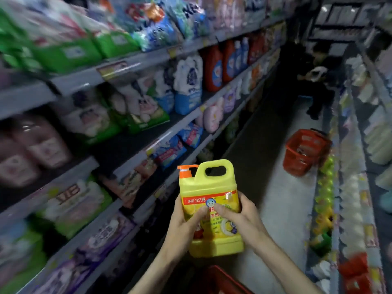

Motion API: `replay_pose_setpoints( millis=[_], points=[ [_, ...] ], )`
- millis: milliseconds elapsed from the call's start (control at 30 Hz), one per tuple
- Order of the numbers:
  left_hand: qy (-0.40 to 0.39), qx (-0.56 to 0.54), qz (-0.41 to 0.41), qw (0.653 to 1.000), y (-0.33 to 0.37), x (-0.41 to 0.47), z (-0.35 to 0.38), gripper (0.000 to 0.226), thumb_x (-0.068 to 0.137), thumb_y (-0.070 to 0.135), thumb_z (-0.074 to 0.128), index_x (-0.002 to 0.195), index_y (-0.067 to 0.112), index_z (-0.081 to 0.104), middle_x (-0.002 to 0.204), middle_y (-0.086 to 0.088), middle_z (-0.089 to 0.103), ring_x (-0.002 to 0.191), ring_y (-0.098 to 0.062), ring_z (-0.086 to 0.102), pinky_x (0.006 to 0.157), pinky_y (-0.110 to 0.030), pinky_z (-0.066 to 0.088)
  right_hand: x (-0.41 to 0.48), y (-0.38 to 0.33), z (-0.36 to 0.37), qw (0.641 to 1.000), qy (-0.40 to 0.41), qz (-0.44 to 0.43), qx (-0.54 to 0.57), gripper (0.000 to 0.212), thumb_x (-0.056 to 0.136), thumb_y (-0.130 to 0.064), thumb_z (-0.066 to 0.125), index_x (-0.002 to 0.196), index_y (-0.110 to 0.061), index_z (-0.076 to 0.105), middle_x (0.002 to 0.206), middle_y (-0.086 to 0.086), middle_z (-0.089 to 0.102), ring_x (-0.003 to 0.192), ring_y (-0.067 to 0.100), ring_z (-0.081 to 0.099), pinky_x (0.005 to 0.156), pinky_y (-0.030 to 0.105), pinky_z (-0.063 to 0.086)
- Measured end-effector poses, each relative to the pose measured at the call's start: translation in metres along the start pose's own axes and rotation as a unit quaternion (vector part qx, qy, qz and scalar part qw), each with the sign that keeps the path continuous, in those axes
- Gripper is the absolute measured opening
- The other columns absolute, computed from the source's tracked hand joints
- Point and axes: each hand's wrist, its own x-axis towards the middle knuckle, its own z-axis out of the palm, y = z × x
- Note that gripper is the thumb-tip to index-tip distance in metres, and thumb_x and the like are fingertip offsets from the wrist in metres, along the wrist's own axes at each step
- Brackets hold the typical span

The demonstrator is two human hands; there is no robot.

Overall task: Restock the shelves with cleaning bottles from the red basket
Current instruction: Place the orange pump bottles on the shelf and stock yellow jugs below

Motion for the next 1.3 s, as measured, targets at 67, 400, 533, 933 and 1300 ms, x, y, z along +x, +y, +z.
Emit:
replay_pose_setpoints(
  millis=[67,400,533,933,1300],
  points=[
    [0.054,0.004,0.015,0.998,0.005,-0.019,-0.014,0.051,0.097,0.023,0.073,0.143,0.024,0.052,0.129,0.006,0.073,0.115,-0.011,0.073,0.092,-0.029,0.061,-0.001,-0.009,0.017,0.998,-0.055,-0.02,-0.008,0.054,0.083,-0.036,0.088,0.13,-0.027,0.063,0.116,-0.002,0.08,0.105,0.018,0.078,0.097,0.05,0.061],
    [0.275,0.013,0.079,0.958,0.053,-0.152,-0.123,0.055,0.094,0.03,0.078,0.142,0.029,0.051,0.131,0.003,0.073,0.117,-0.012,0.072,0.094,-0.035,0.062,-0.053,-0.055,0.166,0.955,-0.263,-0.128,-0.044,0.055,0.081,-0.049,0.084,0.129,-0.03,0.064,0.116,-0.01,0.078,0.109,0.009,0.074,0.096,0.039,0.061],
    [0.349,0.03,0.112,0.93,0.075,-0.221,-0.17,0.056,0.097,0.03,0.077,0.145,0.023,0.051,0.132,0.0,0.073,0.12,-0.018,0.072,0.096,-0.042,0.062,-0.099,-0.082,0.237,0.926,-0.34,-0.158,-0.038,0.051,0.08,-0.042,0.085,0.125,-0.026,0.066,0.111,-0.005,0.08,0.104,0.014,0.077,0.086,0.034,0.063],
    [0.514,0.086,0.151,0.84,0.127,-0.49,-0.305,0.044,0.096,0.024,0.075,0.135,0.023,0.057,0.122,0.002,0.076,0.113,-0.015,0.075,0.09,-0.035,0.063,-0.309,-0.095,0.451,0.834,-0.511,-0.208,0.005,0.055,0.079,-0.042,0.086,0.128,-0.026,0.065,0.116,-0.005,0.079,0.105,0.018,0.078,0.093,0.051,0.063],
    [0.594,0.109,0.137,0.785,0.097,-0.683,-0.379,0.055,0.096,0.026,0.076,0.145,0.026,0.051,0.131,0.004,0.074,0.12,-0.015,0.072,0.098,-0.043,0.061,-0.465,-0.045,0.578,0.763,-0.603,-0.233,-0.008,0.06,0.08,-0.034,0.087,0.133,-0.022,0.062,0.119,-0.004,0.078,0.107,0.015,0.076,0.089,0.042,0.065]
  ],
)
